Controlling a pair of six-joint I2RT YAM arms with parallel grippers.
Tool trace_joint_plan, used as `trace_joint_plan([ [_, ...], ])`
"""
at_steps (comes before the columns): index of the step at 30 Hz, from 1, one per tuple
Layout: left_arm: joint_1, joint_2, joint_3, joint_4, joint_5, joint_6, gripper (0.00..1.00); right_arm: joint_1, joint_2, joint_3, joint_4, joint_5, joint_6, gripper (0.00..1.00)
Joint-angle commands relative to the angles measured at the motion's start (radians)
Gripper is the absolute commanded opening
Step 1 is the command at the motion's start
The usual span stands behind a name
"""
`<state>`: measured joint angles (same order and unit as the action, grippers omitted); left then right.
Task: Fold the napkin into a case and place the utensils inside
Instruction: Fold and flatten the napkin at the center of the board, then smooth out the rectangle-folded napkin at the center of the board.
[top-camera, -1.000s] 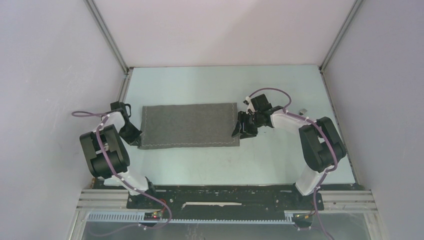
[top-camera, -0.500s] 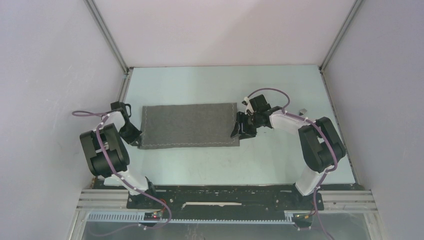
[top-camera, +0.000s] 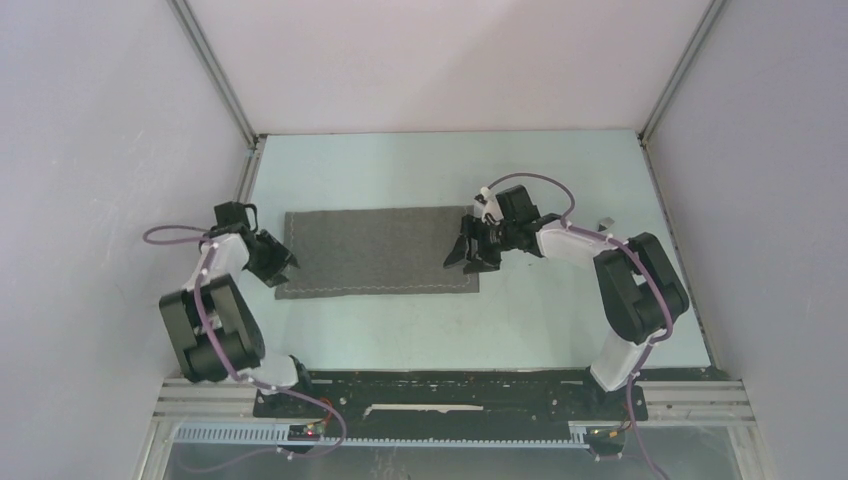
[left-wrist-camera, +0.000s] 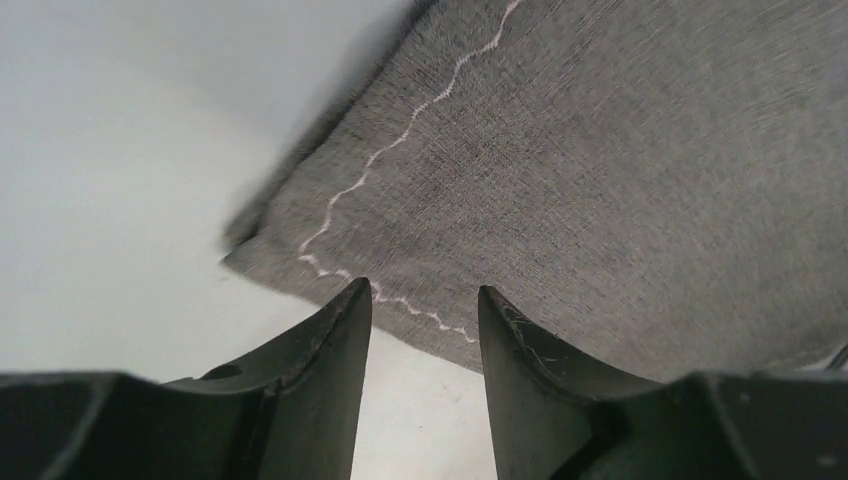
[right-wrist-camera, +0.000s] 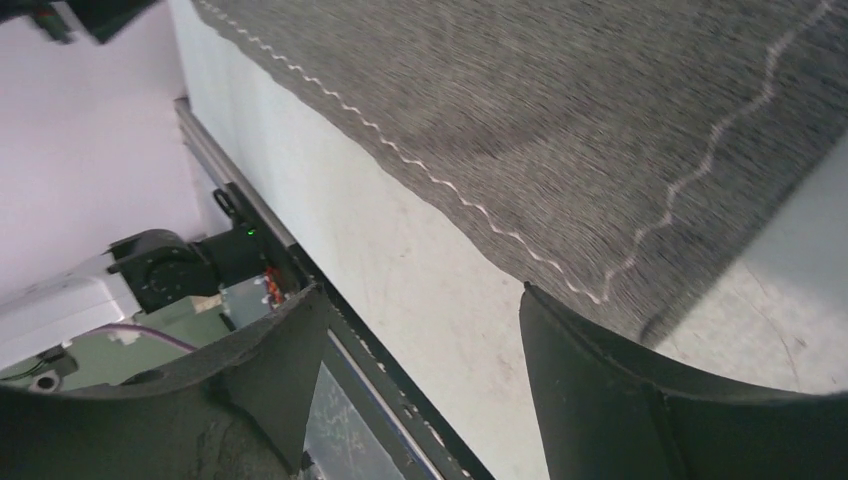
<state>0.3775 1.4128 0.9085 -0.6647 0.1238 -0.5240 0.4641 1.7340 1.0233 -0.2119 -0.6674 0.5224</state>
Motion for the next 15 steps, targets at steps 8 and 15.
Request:
trace_joint_plan([
  [8, 0.07, 0.259, 0.012, 0.069, 0.123, 0.004, 0.6, -0.019, 0.103, -0.016, 0.068, -0.036, 0.049, 0.83],
  [15, 0.059, 0.094, 0.074, 0.063, 0.123, -0.003, 0.8, -0.017, -0.033, -0.006, 0.009, 0.057, 0.015, 0.92],
])
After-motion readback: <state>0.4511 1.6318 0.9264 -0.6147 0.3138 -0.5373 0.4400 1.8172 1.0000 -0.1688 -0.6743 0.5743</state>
